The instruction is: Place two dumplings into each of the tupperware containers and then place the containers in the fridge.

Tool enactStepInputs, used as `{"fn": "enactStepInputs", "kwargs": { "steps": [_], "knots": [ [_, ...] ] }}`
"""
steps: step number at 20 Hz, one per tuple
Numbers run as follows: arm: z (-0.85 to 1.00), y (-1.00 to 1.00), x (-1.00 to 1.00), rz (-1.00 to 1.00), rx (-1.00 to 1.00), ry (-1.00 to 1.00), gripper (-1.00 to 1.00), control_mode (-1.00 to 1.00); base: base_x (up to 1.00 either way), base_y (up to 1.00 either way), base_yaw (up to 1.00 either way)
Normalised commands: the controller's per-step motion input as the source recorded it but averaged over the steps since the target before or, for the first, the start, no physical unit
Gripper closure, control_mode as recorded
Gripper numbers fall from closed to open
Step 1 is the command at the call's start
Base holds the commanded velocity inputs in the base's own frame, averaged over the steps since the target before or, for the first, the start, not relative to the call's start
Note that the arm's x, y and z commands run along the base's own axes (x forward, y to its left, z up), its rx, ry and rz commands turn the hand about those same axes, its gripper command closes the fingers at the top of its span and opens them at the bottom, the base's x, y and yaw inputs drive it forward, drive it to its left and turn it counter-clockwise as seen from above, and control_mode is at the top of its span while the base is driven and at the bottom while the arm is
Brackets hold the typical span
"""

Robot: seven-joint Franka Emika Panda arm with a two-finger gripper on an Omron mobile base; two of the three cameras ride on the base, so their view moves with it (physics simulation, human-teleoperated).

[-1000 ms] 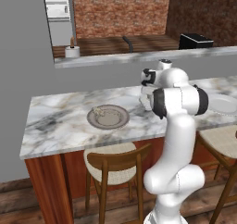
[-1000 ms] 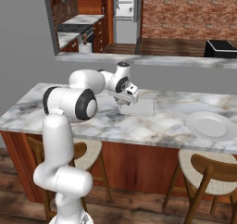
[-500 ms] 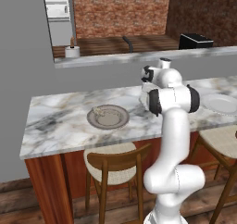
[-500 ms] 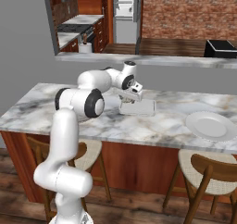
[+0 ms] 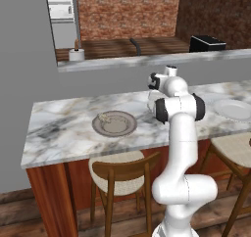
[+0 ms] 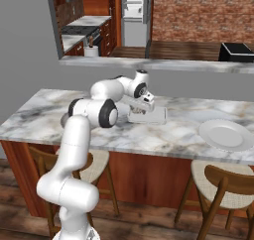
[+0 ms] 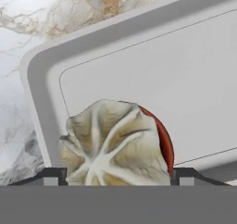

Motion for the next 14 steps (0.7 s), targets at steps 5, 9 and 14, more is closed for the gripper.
{"fn": "enactStepInputs", "kwargs": {
  "steps": [5, 9, 14],
  "knots": [
    [-0.17, -0.02, 0.0, 0.0, 0.0, 0.01, -1.0, -1.0, 0.0, 0.0, 0.0],
    [0.0, 0.0, 0.0, 0.0, 0.0, 0.01, -1.0, -1.0, 0.0, 0.0, 0.0],
    [0.0, 0.0, 0.0, 0.0, 0.0, 0.0, -1.0, -1.0, 0.0, 0.0, 0.0]
  ]
}}
